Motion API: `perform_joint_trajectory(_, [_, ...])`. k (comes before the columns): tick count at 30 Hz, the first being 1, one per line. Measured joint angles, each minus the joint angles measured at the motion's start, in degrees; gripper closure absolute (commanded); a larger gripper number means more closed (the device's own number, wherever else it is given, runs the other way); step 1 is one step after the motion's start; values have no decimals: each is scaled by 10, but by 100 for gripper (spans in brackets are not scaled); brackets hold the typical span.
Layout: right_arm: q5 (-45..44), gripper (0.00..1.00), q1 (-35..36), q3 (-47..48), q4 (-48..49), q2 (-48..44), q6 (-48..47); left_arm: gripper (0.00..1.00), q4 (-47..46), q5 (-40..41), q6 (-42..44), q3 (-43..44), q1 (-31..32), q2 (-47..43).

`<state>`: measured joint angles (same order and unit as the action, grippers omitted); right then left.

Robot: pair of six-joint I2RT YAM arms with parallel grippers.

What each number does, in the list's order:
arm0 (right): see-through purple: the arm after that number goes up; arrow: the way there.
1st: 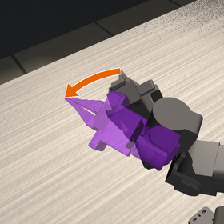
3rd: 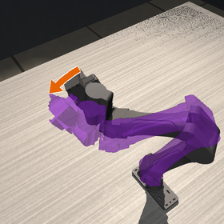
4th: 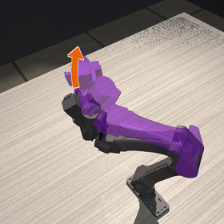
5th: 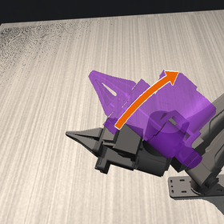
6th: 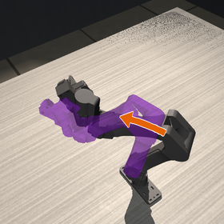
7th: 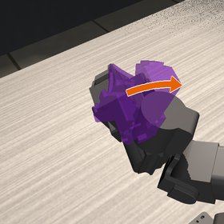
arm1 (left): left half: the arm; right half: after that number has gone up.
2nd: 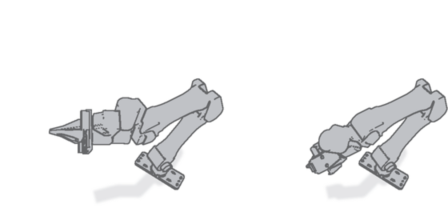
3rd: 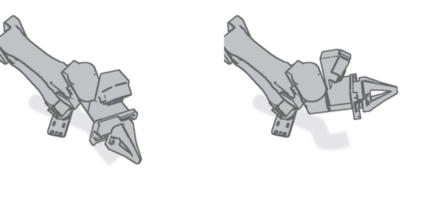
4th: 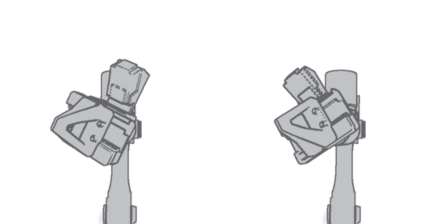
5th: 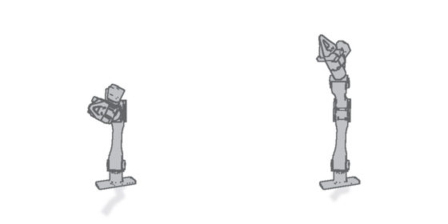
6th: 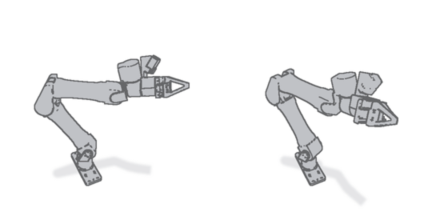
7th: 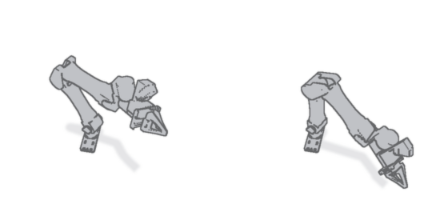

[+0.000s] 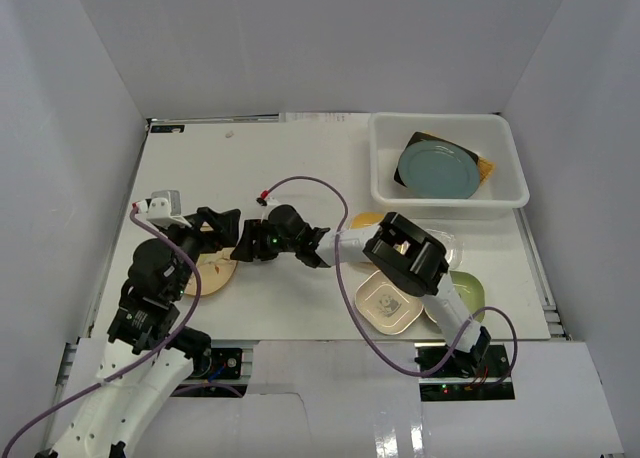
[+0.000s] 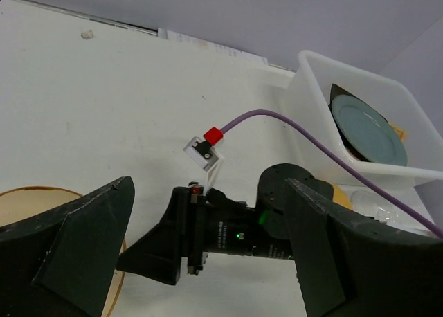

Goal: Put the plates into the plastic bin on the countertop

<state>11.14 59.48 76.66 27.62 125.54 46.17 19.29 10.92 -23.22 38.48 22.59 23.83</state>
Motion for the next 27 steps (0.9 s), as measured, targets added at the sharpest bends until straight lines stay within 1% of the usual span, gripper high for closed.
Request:
perform_joint_trajectory(1, [-2,42,5,14,6,16,9,2,0,-3,-1,0,-2,7])
perform_joint_trajectory(5, [-14,50,17,41,35,59,51,2,0,-10,-5,-1,-15,15])
perform_joint_trajectory(6, [-17,57,18,47,38,65,59,2,0,-11,-7,-1,-19,14])
perform_joint_trajectory(8, [-23,78,21,63,30,77,65,2,0,-13,-8,-1,-24,13])
perform_joint_trajectory(9, [-26,90,21,67,26,82,71,2,0,-14,-8,-1,-26,12])
perform_joint_trajectory(10, [-28,92,21,68,27,85,83,2,0,-14,-8,-1,-27,11])
perform_joint_trajectory(12, [-30,92,20,66,35,81,105,2,0,-14,-8,-1,-28,9])
perform_joint_trajectory(14, [-41,92,17,46,36,58,99,2,0,-14,-8,-2,-28,7])
perform_joint_trajectory(17, [-48,92,2,-29,17,-14,68,2,0,-18,-8,-2,-28,4])
perform_joint_trajectory(19, [-45,92,-23,-83,-3,-76,33,2,0,-22,-8,-2,-28,0])
perform_joint_trajectory(22, [-21,92,-111,-166,-34,-192,-12,2,-1,-31,-8,-3,-28,-9])
perform_joint_trajectory(25, [-1,92,-263,-238,-42,-329,-32,2,-3,-39,-8,-5,-25,-14])
perform_joint_trajectory(27, [-5,92,-375,-265,-42,-405,-36,2,-4,-44,-9,-6,-20,-13])
